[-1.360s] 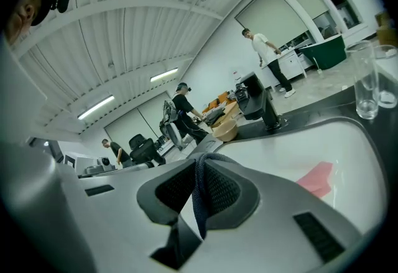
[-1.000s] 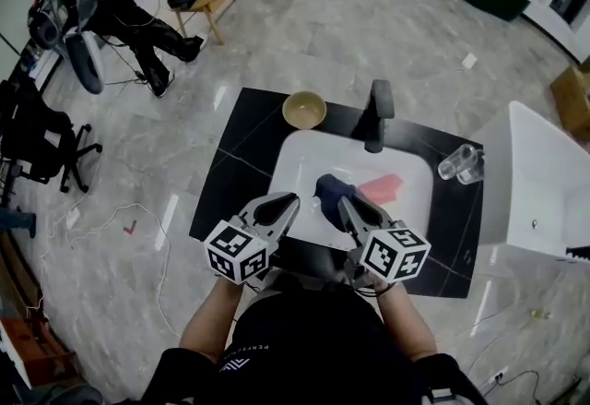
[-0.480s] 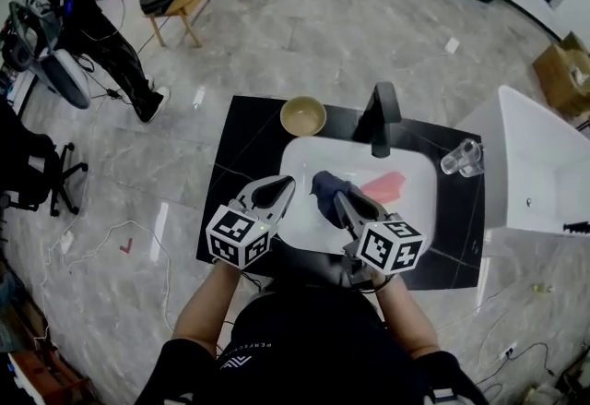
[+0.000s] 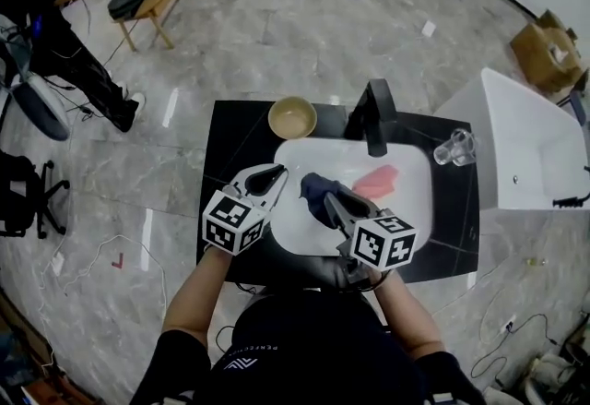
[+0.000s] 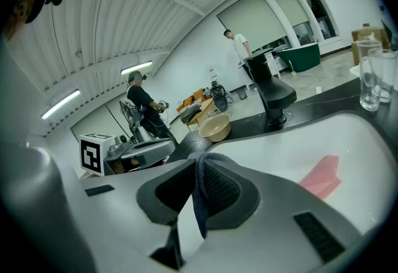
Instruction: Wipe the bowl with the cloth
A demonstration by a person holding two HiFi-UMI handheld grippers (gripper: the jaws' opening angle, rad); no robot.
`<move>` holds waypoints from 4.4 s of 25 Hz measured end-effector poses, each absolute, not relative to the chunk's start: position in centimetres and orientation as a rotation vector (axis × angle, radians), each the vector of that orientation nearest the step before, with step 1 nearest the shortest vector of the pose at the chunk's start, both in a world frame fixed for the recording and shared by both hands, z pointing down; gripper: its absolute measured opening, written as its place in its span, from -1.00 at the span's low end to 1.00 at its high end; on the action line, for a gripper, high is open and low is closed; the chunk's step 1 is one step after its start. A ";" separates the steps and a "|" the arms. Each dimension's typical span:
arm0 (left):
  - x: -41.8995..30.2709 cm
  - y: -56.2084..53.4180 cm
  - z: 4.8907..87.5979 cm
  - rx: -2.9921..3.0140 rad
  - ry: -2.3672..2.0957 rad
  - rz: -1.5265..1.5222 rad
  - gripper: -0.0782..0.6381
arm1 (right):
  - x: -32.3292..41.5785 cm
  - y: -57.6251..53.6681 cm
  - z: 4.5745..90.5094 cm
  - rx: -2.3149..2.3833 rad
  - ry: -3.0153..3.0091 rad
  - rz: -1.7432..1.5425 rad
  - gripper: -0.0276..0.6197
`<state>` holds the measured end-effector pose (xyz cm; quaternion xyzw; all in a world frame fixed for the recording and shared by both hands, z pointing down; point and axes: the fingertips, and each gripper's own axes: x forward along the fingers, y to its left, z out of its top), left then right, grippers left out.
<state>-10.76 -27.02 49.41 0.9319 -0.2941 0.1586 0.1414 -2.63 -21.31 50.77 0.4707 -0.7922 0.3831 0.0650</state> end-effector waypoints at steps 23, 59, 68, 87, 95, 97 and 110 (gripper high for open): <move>-7.8 -34.0 55.5 3.061 -0.538 1.418 -0.22 | -4.6 -24.3 54.4 1.345 -2.236 1.261 -0.73; -7.4 -32.1 50.8 2.940 -0.585 0.912 -0.72 | -2.4 -23.7 50.7 1.391 -2.363 1.180 -0.73; -9.1 -27.5 50.1 2.705 -0.754 0.620 -0.73 | -1.5 -22.2 47.8 1.316 -2.478 1.101 -0.73; -9.5 -19.1 45.8 2.562 -0.720 0.200 -0.73 | -4.5 -18.5 40.9 0.990 -2.792 0.881 -0.73; -9.2 -16.7 44.4 2.587 -0.658 0.156 -0.73 | -4.9 -18.3 40.1 0.936 -2.845 0.821 -0.73; -8.9 -15.8 43.9 2.614 -0.609 0.169 -0.73 | -5.0 -18.3 40.0 0.939 -2.847 0.784 -0.73; -9.2 -12.2 41.4 2.684 -0.414 0.126 -0.73 | -5.7 -18.4 39.7 0.976 -2.843 0.634 -0.73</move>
